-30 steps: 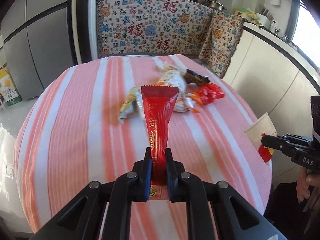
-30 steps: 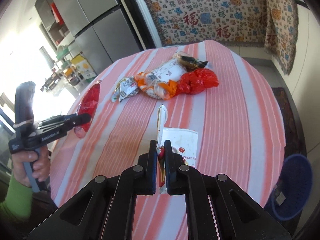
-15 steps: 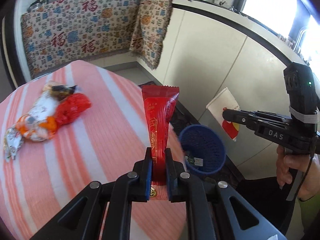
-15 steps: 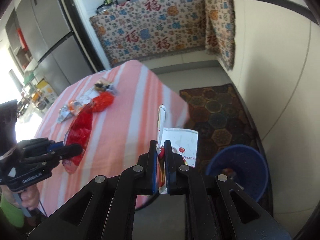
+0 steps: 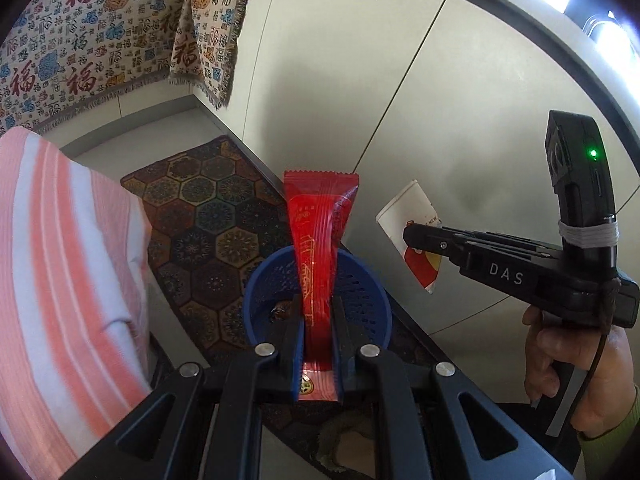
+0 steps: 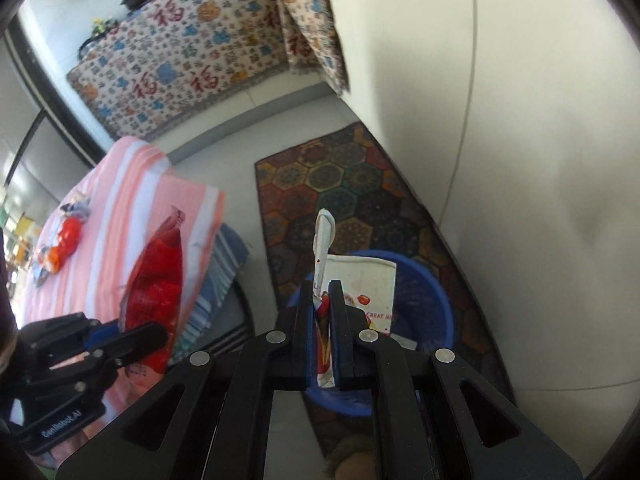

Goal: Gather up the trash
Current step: 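Carry packet and cup to the blue wastebasket and open both grippers over it, then move both tools back over the table toward the remaining wrappers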

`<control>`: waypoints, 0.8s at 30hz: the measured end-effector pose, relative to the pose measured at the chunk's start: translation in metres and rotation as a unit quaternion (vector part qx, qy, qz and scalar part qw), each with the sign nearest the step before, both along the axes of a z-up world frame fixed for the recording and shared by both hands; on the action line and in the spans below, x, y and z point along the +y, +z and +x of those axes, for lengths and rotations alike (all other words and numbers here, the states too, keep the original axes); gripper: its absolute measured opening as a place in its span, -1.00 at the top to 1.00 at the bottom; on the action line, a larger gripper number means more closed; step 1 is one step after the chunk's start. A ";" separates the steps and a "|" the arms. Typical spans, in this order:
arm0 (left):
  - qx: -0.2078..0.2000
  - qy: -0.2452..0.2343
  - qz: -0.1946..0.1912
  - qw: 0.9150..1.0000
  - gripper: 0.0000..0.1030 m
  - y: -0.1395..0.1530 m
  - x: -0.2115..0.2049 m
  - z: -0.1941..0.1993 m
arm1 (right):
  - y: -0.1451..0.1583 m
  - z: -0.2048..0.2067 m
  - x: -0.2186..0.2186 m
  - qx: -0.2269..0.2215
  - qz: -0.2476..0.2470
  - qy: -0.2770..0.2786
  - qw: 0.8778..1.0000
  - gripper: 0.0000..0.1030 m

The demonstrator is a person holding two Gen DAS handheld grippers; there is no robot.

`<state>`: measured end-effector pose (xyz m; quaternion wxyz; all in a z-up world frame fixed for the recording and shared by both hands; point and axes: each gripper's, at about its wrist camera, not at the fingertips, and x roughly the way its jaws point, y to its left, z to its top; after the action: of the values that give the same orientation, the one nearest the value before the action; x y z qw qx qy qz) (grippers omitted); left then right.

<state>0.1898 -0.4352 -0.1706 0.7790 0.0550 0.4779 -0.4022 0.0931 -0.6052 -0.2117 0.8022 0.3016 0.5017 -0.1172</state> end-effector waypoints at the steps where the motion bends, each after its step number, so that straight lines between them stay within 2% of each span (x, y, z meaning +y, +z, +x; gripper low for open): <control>1: 0.002 -0.003 0.002 1.000 0.78 -0.005 -0.006 0.002 | -0.005 -0.001 -0.004 0.003 0.004 -0.005 1.000 0.89; 13: 0.008 -0.028 0.018 0.999 0.78 -0.045 -0.062 0.015 | -0.051 -0.014 -0.037 0.017 0.052 -0.057 0.997 0.87; 15: 0.003 -0.030 0.026 0.999 0.74 -0.051 -0.069 0.016 | -0.056 -0.016 -0.041 0.018 0.059 -0.063 0.996 0.78; 16: 0.001 -0.032 0.030 0.999 0.61 -0.054 -0.073 0.017 | -0.057 -0.016 -0.042 0.020 0.057 -0.066 0.996 0.77; 18: 0.001 -0.036 0.035 0.999 0.35 -0.060 -0.080 0.017 | -0.058 -0.018 -0.047 0.021 0.051 -0.074 0.996 0.27; 22: -0.003 -0.040 0.042 0.998 0.30 -0.065 -0.087 0.015 | -0.054 -0.025 -0.050 0.014 0.039 -0.088 0.995 0.24; 24: -0.004 -0.040 0.040 0.998 0.29 -0.062 -0.083 0.011 | -0.049 -0.028 -0.050 0.010 0.024 -0.090 0.996 0.11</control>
<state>0.2009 -0.5186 -0.2325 0.7615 0.1066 0.4879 -0.4131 0.0653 -0.6554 -0.2602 0.7760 0.3636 0.4830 -0.1799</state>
